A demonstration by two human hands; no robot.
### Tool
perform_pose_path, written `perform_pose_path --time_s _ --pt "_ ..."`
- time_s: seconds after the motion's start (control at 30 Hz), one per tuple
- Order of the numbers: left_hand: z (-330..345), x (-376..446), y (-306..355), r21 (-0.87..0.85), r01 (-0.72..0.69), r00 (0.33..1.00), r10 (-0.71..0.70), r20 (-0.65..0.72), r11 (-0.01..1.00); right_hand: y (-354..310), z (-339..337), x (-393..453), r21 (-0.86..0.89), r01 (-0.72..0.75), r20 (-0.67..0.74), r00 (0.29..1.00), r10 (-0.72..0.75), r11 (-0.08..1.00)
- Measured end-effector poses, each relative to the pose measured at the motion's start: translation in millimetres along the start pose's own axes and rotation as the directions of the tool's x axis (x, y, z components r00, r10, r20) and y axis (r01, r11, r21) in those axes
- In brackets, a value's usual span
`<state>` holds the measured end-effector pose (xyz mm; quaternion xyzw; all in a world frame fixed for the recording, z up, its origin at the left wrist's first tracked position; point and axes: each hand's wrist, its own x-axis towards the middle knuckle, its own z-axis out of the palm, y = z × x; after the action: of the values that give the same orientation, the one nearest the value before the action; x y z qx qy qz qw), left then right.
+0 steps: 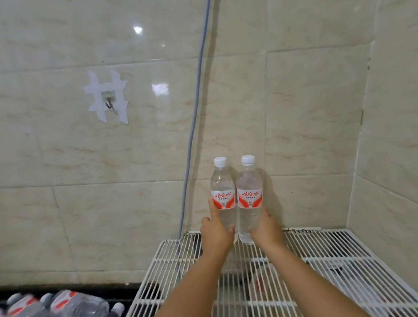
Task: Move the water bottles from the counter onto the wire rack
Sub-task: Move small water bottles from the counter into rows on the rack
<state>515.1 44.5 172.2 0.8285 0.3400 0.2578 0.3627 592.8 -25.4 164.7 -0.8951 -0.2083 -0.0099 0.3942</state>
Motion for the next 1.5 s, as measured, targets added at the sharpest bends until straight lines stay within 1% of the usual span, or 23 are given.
perform_pose_path --time_s 0.07,0.2,0.33,0.43,0.5,0.57,0.63,0.73,0.83,0.97,1.07,1.17,1.2,1.27,1.3,1.33,1.37,1.4,1.43,1.47,1.5 --pt "-15.3 -8.3 -2.5 0.077 -0.011 1.000 0.009 0.023 0.997 -6.5 -7.7 -7.6 -0.104 0.033 -0.023 0.999 -0.036 0.994" --pt "-58.9 -25.0 -26.7 0.321 -0.032 0.999 0.028 0.018 0.946 -28.6 -16.6 -27.8 -0.255 0.132 -0.023 0.990 -0.142 0.958" --pt "-102.0 -40.4 -62.7 0.435 0.015 1.000 -0.014 -0.006 0.901 -44.8 -16.1 -50.4 -0.259 0.149 0.014 0.989 -0.151 0.954" --pt "-126.7 -46.5 -84.7 0.503 -0.011 0.999 0.031 -0.031 0.864 -53.6 -8.7 -68.6 -0.298 0.198 0.042 0.980 -0.195 0.934" --pt "-147.2 -49.8 -104.7 0.589 -0.038 0.996 0.077 -0.041 0.807 -68.5 0.3 -82.8 -0.324 0.266 0.058 0.964 -0.261 0.908" --pt "-174.6 -56.3 -133.1 0.646 -0.039 0.994 0.098 -0.056 0.762 -92.2 15.2 -104.3 -0.334 0.322 0.115 0.947 -0.301 0.886" --pt "-205.5 -66.3 -169.9 0.681 -0.019 0.994 0.088 -0.066 0.732 -123.0 40.8 -131.8 -0.345 0.374 0.171 0.927 -0.334 0.861" --pt "-253.2 -86.3 -234.2 0.713 0.008 0.999 0.021 -0.031 0.701 -177.4 96.5 -181.9 -0.354 0.437 0.244 0.897 -0.369 0.827" --pt "-298.9 -113.3 -301.2 0.755 0.021 1.000 0.000 -0.027 0.656 -226.0 161.7 -235.0 -0.341 0.522 0.330 0.845 -0.421 0.782" --pt "-344.0 -154.3 -374.4 0.740 0.100 0.991 -0.137 -0.011 0.665 -255.2 248.1 -297.0 -0.312 0.603 0.455 0.773 -0.442 0.734" --pt "-362.2 -182.1 -413.4 0.722 0.146 0.978 -0.208 -0.004 0.676 -253.9 296.3 -331.7 -0.286 0.589 0.544 0.749 -0.378 0.756" --pt "-369.5 -207.3 -442.7 0.679 0.189 0.970 -0.244 -0.014 0.709 -244.1 330.8 -355.3 -0.251 0.486 0.604 0.754 -0.257 0.837" --pt "-370.8 -217.2 -451.1 0.666 0.173 0.976 -0.218 -0.015 0.726 -241.6 340.2 -362.3 -0.223 0.426 0.630 0.749 -0.204 0.877" --pt "-369.5 -235.9 -470.4 0.606 0.057 0.998 -0.068 -0.005 0.794 -240.5 354.3 -375.5 -0.180 0.312 0.670 0.733 -0.116 0.933" --pt "-366.6 -246.4 -481.5 0.567 -0.004 1.000 0.015 -0.015 0.824 -240.9 359.4 -381.3 -0.187 0.280 0.671 0.736 -0.085 0.942" --pt "-363.7 -257.4 -490.4 0.546 -0.058 0.995 0.095 -0.039 0.836 -241.6 362.8 -385.9 -0.213 0.273 0.660 0.748 -0.068 0.938" --pt "-360.5 -267.7 -496.9 0.532 -0.098 0.989 0.143 -0.042 0.841 -242.3 365.2 -389.4 -0.237 0.283 0.649 0.758 -0.065 0.929" --pt "-356.4 -275.4 -503.4 0.517 -0.126 0.987 0.160 -0.022 0.847 -242.2 366.6 -391.6 -0.246 0.294 0.643 0.762 -0.071 0.924" --pt "-353.9 -280.9 -506.4 0.520 -0.132 0.990 0.134 0.035 0.844 -241.6 366.9 -392.5 -0.239 0.295 0.647 0.759 -0.075 0.925" --pt "-350.5 -285.1 -508.7 0.540 -0.123 0.991 0.079 0.105 0.833 -240.3 365.5 -392.9 -0.226 0.291 0.657 0.750 -0.075 0.929" --pt "-347.9 -286.9 -508.0 0.579 -0.090 0.987 -0.006 0.163 0.811 -237.7 362.8 -393.3 -0.218 0.295 0.668 0.740 -0.078 0.930"
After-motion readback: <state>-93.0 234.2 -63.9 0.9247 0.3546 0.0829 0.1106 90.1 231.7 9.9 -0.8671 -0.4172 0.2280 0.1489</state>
